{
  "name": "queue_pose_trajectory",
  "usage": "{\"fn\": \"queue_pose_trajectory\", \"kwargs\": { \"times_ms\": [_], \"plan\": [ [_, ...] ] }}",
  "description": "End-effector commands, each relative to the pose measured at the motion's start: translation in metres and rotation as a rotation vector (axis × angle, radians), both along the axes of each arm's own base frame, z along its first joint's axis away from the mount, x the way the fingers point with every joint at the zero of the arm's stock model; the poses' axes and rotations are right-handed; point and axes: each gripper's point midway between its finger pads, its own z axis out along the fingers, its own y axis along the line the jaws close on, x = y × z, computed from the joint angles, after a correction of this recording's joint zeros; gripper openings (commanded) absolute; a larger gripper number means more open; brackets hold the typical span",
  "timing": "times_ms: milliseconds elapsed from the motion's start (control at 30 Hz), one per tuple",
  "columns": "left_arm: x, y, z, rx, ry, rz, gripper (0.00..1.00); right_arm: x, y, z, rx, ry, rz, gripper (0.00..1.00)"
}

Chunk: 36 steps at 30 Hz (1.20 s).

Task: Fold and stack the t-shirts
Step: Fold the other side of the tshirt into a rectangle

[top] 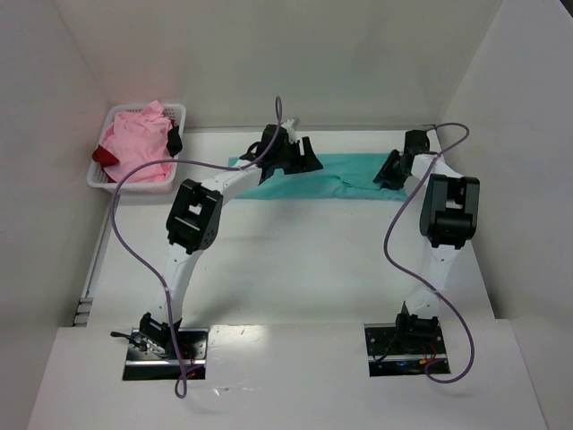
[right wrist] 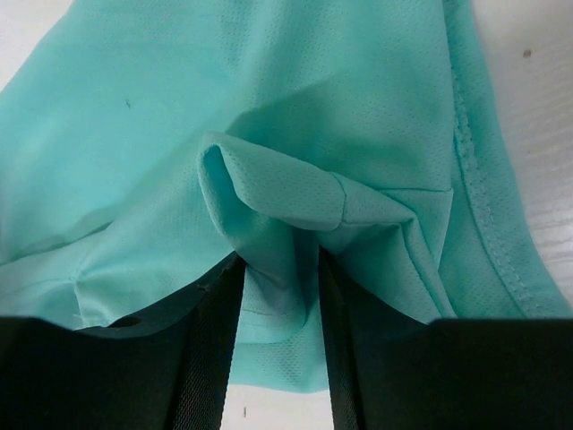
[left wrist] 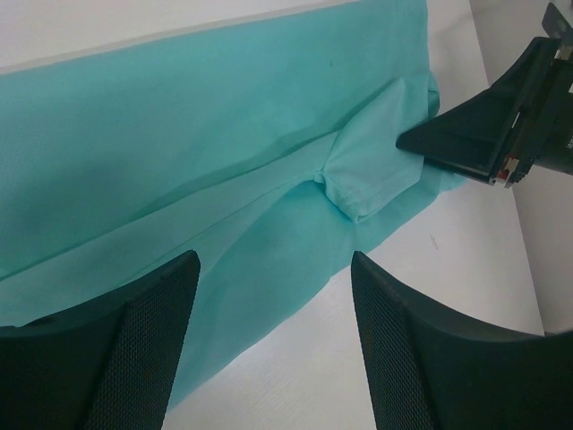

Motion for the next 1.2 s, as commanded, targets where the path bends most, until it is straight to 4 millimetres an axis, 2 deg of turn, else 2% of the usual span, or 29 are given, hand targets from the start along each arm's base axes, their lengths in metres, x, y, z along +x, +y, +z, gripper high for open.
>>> {"fn": "queue_pose_trajectory", "kwargs": {
  "times_ms": [0, 100, 133, 167, 200, 300, 500, 600, 633, 667, 700, 767, 833, 867, 900, 933, 967, 1000, 1033, 1100, 1167],
  "plan": [
    [-0.006, -0.013, 0.018, -0.03, -0.056, -0.028, 0.77, -0.003, 0.003, 0.017, 0.006, -0.043, 0.024, 0.45],
    [-0.009, -0.007, 0.012, -0.011, -0.041, -0.009, 0.77, 0.003, 0.008, 0.023, 0.034, -0.075, 0.035, 0.34],
    [-0.009, -0.004, 0.016, -0.003, -0.055, 0.0, 0.77, 0.002, 0.01, 0.019, 0.045, -0.068, 0.041, 0.24],
    [-0.011, -0.003, 0.019, -0.004, -0.057, 0.0, 0.77, 0.002, 0.01, 0.019, 0.052, -0.066, 0.032, 0.19],
    [-0.011, -0.001, 0.013, 0.012, -0.056, 0.005, 0.77, 0.009, 0.012, 0.028, 0.064, -0.089, 0.029, 0.15],
    [-0.012, 0.002, 0.015, 0.026, -0.056, 0.009, 0.77, 0.02, 0.012, 0.044, 0.072, -0.128, 0.029, 0.09],
    [-0.013, 0.006, 0.012, 0.049, -0.051, 0.02, 0.77, 0.043, 0.017, 0.08, 0.113, -0.208, 0.031, 0.09],
    [-0.01, 0.013, 0.01, 0.058, -0.045, 0.038, 0.77, 0.054, 0.02, 0.088, 0.144, -0.224, 0.029, 0.1],
    [-0.008, 0.015, 0.01, 0.065, -0.048, 0.052, 0.77, 0.057, 0.022, 0.087, 0.16, -0.223, 0.029, 0.11],
    [-0.006, 0.022, -0.001, 0.086, -0.021, 0.069, 0.77, 0.06, 0.022, 0.087, 0.167, -0.224, 0.021, 0.11],
    [-0.007, 0.025, -0.004, 0.093, -0.004, 0.082, 0.77, 0.066, 0.021, 0.093, 0.165, -0.24, 0.023, 0.11],
    [-0.009, 0.027, -0.009, 0.105, 0.023, 0.093, 0.75, 0.069, 0.021, 0.092, 0.172, -0.235, 0.015, 0.11],
    [-0.012, 0.036, -0.022, 0.122, 0.058, 0.115, 0.74, 0.075, 0.02, 0.088, 0.172, -0.237, 0.015, 0.11],
    [-0.015, 0.038, -0.022, 0.124, 0.061, 0.115, 0.73, 0.075, 0.02, 0.088, 0.172, -0.237, 0.015, 0.11],
    [-0.018, 0.042, -0.032, 0.141, 0.078, 0.124, 0.73, 0.078, 0.02, 0.087, 0.179, -0.235, 0.007, 0.12],
    [-0.019, 0.042, -0.029, 0.137, 0.07, 0.124, 0.73, 0.08, 0.02, 0.091, 0.177, -0.245, 0.008, 0.13],
    [-0.019, 0.042, -0.029, 0.137, 0.07, 0.125, 0.73, 0.08, 0.018, 0.078, 0.173, -0.223, 0.0, 0.17],
    [-0.019, 0.045, -0.034, 0.149, 0.076, 0.137, 0.72, 0.083, 0.018, 0.079, 0.179, -0.227, -0.007, 0.2],
    [-0.02, 0.048, -0.037, 0.163, 0.084, 0.148, 0.72, 0.087, 0.018, 0.085, 0.177, -0.243, -0.005, 0.25],
    [-0.021, 0.049, -0.038, 0.169, 0.094, 0.147, 0.72, 0.088, 0.017, 0.076, 0.179, -0.224, -0.007, 0.42],
    [-0.021, 0.049, -0.038, 0.169, 0.094, 0.147, 0.72, 0.088, 0.017, 0.076, 0.179, -0.224, -0.007, 0.53]
  ]
}}
